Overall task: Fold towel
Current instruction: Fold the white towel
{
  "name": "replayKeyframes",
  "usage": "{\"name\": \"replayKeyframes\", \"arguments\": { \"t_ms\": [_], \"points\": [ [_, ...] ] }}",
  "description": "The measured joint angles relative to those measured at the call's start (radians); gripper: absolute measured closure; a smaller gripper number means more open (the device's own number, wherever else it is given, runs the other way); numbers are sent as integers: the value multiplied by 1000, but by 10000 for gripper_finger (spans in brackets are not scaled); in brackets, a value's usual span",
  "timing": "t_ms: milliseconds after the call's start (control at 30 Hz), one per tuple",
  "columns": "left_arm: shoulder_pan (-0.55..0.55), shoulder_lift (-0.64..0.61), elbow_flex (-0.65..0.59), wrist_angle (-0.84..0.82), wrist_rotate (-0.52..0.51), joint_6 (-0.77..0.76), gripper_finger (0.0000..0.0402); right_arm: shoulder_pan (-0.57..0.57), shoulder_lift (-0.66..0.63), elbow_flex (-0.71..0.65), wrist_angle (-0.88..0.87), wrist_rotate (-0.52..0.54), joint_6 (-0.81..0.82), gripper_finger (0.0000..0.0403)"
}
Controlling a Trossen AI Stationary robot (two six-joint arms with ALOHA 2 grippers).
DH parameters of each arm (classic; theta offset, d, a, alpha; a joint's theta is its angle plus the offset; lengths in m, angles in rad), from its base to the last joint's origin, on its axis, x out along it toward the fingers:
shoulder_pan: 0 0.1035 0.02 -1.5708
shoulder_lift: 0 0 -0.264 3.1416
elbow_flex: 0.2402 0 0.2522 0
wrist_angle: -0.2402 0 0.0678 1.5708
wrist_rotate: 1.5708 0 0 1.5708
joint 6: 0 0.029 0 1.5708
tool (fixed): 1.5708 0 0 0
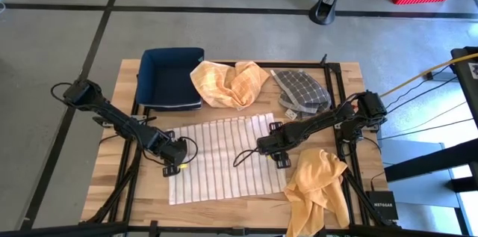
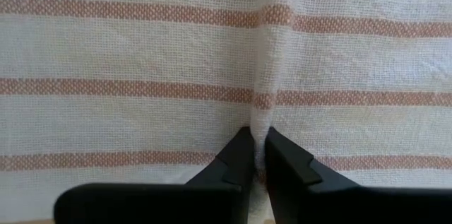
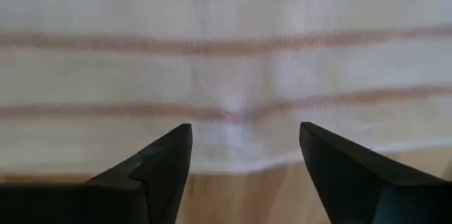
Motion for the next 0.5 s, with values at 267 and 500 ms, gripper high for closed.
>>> {"name": "replayKeyframes", "arguments": {
  "t_ms": [267,500],
  "points": [
    [0,0,0,-1,-1,-1,375,-7,-3,-55,121,-21,-1,164],
    [0,0,0,-2,-3,1,375,-45,-10,-130,196,-43,19,191]
  ]
}}
